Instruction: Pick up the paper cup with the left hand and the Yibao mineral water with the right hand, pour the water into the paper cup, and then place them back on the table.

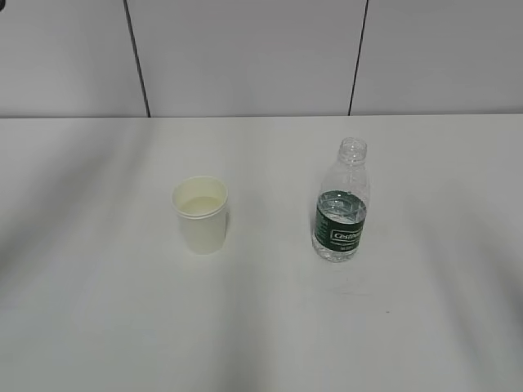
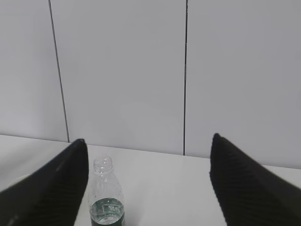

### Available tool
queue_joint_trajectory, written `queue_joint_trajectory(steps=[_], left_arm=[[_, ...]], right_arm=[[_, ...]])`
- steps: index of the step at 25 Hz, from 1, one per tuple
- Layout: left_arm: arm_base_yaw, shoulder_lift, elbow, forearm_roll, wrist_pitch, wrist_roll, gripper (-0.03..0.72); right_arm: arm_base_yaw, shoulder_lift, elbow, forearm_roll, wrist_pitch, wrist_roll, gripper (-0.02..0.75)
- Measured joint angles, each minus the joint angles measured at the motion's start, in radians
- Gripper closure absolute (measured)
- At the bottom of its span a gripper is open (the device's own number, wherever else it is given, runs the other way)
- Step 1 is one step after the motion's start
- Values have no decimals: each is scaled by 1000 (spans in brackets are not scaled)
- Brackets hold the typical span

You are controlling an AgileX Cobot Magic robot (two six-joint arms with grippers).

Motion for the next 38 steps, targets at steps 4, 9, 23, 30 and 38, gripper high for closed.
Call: queue_joint_trajectory(steps=[4,9,23,30,38], left_arm=[[0,-16,0,-105,201,283,232],[0,-65,0,-197,451,616,233],[0,-362,0,-404,1136,963,233],[0,-597,139,-435,1300,970,233],[0,-905,349,-449,1332,970,233]], right_arm=[[0,0,0,0,0,0,146],[0,0,0,0,1,0,146],[0,0,0,0,1,0,146],[0,0,0,0,1,0,146],[0,0,0,0,1,0,146]])
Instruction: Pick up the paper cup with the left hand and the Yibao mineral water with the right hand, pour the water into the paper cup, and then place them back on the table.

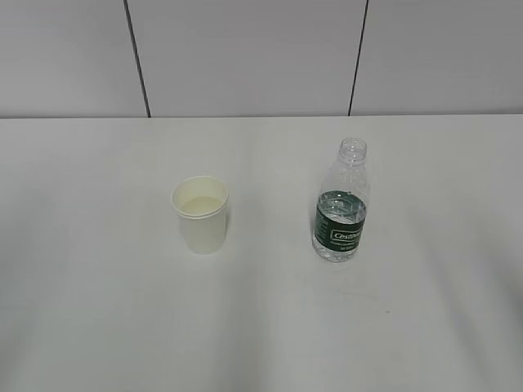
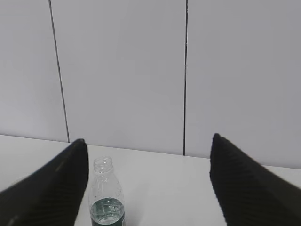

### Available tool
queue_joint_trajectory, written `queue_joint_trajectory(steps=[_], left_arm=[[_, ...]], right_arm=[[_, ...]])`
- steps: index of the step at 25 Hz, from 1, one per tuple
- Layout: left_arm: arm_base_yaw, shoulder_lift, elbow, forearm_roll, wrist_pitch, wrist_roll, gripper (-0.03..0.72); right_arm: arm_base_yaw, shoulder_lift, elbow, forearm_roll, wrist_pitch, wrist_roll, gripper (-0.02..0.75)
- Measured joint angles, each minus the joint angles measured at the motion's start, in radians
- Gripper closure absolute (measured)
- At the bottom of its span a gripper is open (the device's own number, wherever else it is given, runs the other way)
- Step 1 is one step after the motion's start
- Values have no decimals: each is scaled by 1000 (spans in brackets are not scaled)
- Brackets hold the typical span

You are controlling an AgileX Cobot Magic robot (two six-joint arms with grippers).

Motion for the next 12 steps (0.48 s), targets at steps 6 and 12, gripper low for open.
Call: queue_joint_trajectory(steps=[6,12], left_arm=[[0,-176,85,-36,26,0,233],[0,-299,131,-40,31,0,233]], right_arm=[[0,0,0,0,0,0,146],[0,0,0,0,0,0,146]])
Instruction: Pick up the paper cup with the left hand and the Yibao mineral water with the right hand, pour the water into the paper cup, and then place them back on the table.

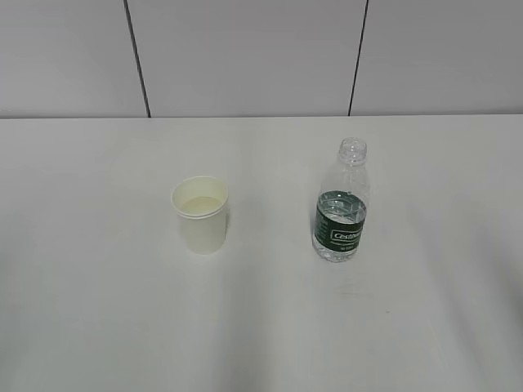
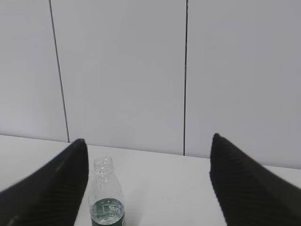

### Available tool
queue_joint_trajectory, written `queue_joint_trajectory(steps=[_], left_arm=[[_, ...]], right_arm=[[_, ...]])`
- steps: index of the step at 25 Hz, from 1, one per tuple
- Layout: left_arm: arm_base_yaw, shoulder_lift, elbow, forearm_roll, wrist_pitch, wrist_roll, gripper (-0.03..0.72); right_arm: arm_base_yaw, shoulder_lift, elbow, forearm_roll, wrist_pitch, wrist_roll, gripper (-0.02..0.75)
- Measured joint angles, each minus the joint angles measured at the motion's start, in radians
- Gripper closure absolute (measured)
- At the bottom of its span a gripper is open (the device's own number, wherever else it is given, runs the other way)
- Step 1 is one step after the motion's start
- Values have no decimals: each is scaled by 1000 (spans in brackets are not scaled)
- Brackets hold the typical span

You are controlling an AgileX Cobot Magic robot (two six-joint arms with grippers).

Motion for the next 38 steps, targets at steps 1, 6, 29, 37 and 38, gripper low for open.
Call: queue_joint_trajectory(steps=[1,6,29,37,38], left_arm=[[0,-16,7,-1,1,0,233],[0,-98,28,-8,-19,0,233],[132,-177,38,-9,-38,1,233],[132,-177,38,-9,-38,1,240],[132,-177,38,-9,-38,1,241]], right_arm=[[0,0,0,0,0,0,146],[0,0,0,0,0,0,146],[0,0,0,0,0,0,146],[0,0,0,0,0,-2,146],[0,0,0,0,0,-2,146]])
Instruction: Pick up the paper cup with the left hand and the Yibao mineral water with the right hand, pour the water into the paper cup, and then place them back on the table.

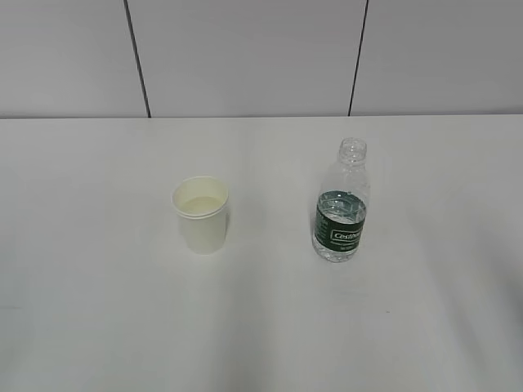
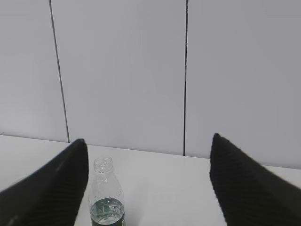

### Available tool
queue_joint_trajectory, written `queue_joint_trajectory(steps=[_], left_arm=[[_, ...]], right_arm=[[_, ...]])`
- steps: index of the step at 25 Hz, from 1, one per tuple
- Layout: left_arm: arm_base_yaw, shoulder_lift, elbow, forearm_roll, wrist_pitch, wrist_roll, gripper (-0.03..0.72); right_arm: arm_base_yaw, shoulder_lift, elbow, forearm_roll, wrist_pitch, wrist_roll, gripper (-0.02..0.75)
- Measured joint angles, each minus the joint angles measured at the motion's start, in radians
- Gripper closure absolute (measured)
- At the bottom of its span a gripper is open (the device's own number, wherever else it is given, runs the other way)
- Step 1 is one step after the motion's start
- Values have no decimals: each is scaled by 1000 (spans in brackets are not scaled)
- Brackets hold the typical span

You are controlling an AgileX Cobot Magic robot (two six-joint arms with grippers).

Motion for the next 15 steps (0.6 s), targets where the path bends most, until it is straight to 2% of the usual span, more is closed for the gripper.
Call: queue_joint_trajectory(steps=[11,15], left_arm=[[0,0,0,0,0,0,255],[0,0,0,0,0,0,258]], right_arm=[[0,0,-3,0,0,0,146],[0,0,-48,0,-32,2,146]])
